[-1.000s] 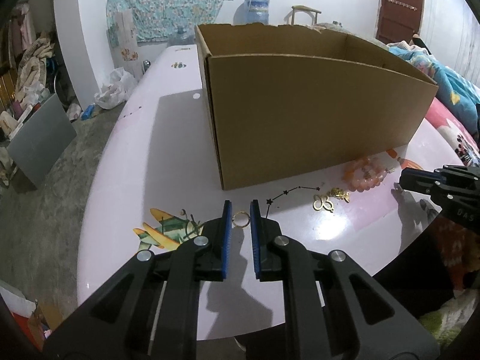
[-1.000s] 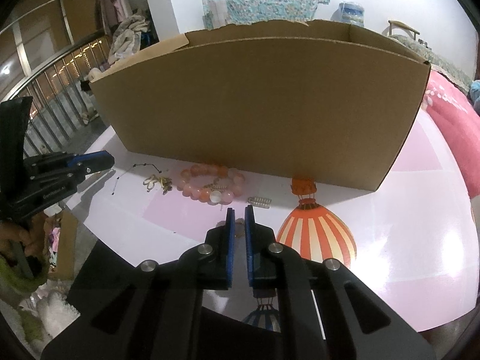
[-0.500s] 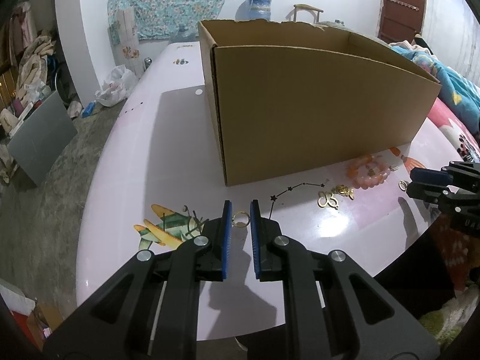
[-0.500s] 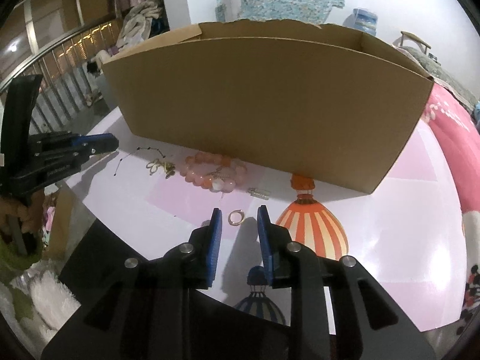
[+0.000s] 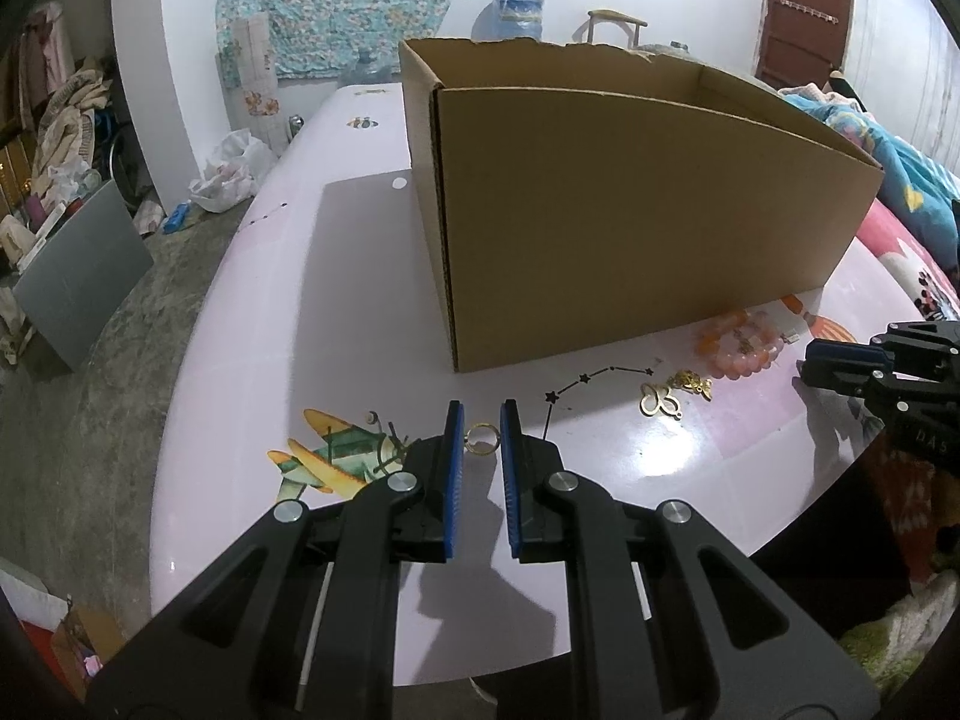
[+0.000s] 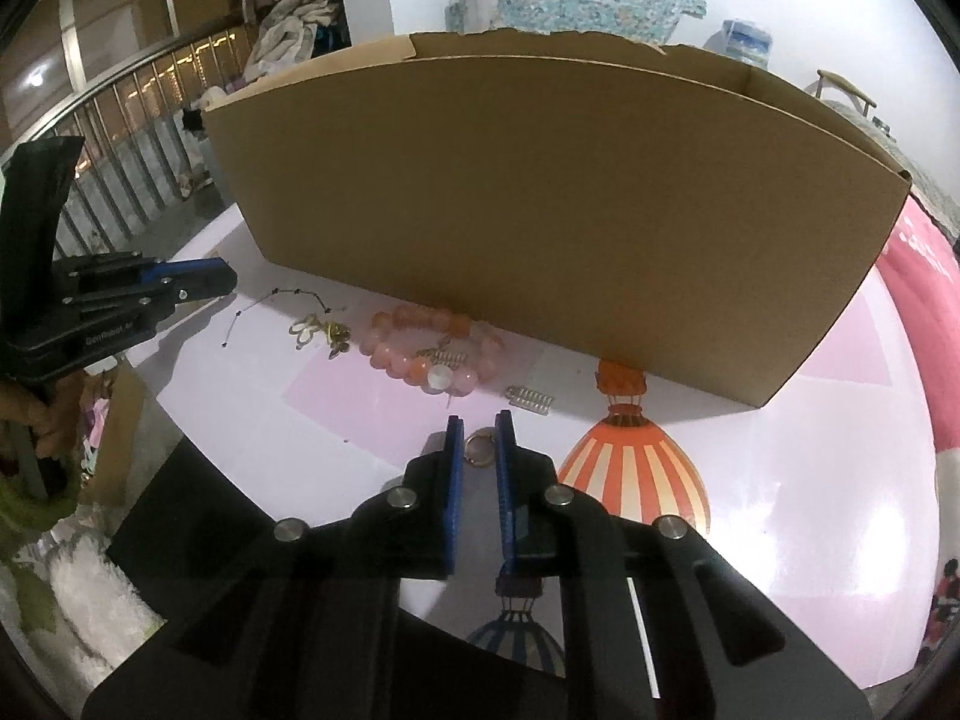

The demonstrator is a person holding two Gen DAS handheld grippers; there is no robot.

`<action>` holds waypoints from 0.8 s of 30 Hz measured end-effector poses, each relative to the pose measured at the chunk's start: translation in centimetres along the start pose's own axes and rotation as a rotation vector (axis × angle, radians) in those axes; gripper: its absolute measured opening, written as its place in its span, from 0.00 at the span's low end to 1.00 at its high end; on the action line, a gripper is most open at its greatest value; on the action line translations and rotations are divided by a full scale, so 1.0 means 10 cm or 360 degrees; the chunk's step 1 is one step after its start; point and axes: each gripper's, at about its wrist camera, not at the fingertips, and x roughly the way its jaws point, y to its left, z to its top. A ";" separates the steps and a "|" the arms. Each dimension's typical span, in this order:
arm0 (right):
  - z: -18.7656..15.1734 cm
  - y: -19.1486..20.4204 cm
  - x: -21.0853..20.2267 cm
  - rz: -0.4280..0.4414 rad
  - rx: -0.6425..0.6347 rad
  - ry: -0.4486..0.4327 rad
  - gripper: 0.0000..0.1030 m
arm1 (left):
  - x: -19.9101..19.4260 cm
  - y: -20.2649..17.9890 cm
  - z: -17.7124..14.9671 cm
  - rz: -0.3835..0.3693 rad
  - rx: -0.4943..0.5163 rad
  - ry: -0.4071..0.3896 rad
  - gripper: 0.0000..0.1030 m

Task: Organize jewelry
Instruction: 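Carry the gold ring with the left gripper into the box and release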

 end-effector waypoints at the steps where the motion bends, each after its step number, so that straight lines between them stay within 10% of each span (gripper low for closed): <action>1: 0.00 0.00 0.00 0.0000 0.0003 -0.0001 0.09 | -0.01 0.00 0.00 0.0002 0.0001 -0.0003 0.11; 12: -0.02 0.00 -0.28 -0.0023 -0.0001 -0.0120 0.09 | -0.27 -0.01 0.03 0.0016 0.0017 -0.0092 0.11; 24: 0.49 0.06 -1.07 -0.0039 -0.0131 -0.0524 0.09 | -1.15 -0.19 0.54 -0.0116 0.0120 -0.0487 0.11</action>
